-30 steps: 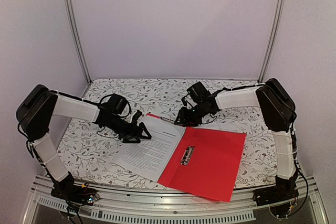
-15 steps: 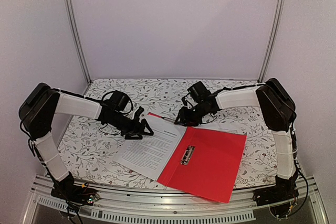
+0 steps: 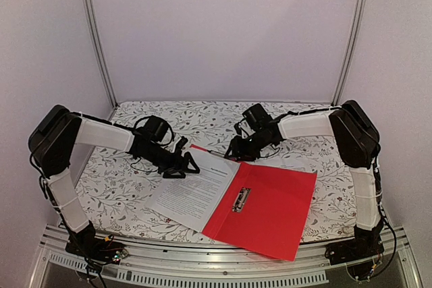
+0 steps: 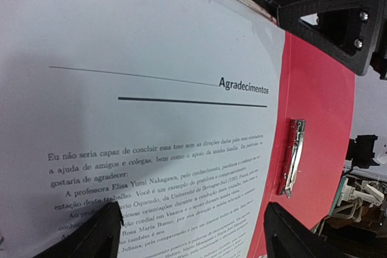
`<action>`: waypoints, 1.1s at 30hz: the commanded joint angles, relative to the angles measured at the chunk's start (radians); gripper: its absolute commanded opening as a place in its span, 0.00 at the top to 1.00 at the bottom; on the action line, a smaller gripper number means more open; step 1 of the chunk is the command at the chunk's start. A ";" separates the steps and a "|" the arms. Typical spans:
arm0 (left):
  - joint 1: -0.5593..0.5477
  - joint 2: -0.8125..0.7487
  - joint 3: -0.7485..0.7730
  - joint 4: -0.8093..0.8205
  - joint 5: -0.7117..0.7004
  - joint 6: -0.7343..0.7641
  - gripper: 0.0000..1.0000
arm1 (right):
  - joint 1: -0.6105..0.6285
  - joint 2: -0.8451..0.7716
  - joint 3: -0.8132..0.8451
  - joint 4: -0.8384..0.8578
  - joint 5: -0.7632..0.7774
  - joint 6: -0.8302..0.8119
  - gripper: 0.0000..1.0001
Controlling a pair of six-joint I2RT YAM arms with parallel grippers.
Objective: Put the files into the folder
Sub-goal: Adjust the file in the folder.
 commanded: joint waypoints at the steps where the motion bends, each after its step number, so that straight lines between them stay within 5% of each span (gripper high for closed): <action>1: -0.016 -0.041 -0.002 0.009 0.000 0.026 0.18 | -0.014 0.010 -0.002 0.007 -0.003 -0.012 0.53; 20: -0.063 -0.176 -0.107 -0.078 -0.034 0.090 0.17 | -0.021 -0.056 -0.051 0.025 0.023 -0.133 0.38; 33: -0.097 -0.165 -0.115 -0.107 -0.044 0.092 0.18 | -0.021 0.021 -0.016 -0.002 -0.119 -0.265 0.38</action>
